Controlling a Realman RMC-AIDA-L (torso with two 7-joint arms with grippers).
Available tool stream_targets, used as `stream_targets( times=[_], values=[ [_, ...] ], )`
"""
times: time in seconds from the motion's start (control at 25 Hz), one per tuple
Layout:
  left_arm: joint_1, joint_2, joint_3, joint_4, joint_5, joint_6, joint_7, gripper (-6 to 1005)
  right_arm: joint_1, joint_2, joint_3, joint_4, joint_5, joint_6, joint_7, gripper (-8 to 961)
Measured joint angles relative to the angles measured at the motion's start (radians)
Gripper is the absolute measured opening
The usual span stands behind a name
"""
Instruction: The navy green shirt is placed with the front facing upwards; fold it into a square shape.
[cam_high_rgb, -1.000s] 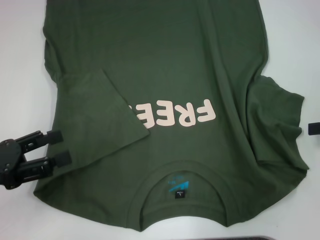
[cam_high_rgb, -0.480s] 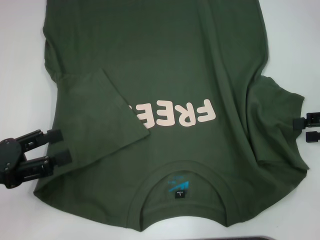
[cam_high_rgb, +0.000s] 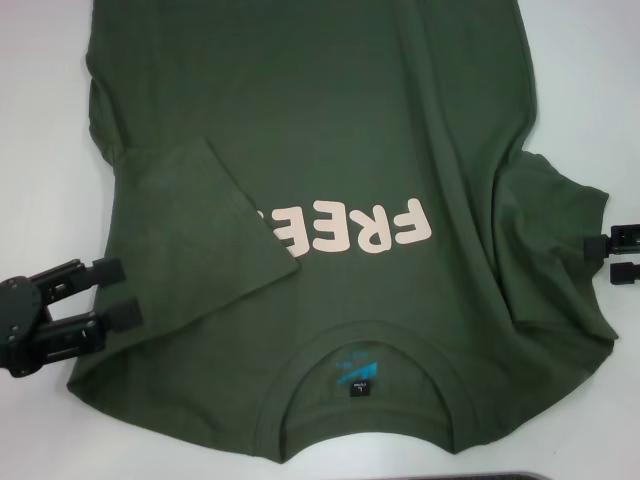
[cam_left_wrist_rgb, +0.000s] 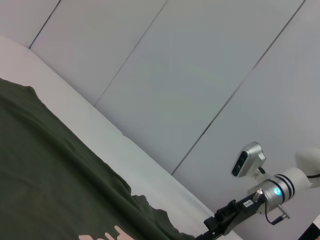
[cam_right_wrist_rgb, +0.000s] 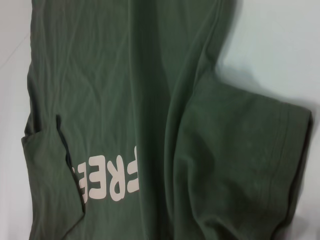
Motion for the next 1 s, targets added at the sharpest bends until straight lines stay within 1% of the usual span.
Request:
stream_targets(
  times=[0.64,1.0],
  values=[
    [0.006,-0.002,-0.014,0.0,0.003,-0.001,0.0,877,0.004,0.0,-0.004,0.021,0.003,0.028,-0.003,848],
    [0.008,-0.002,-0.014,0.0,0.003,-0.001,0.0,877,0.009,0.01,-0.004,0.029,0.004,0.049,-0.005,848]
  ],
)
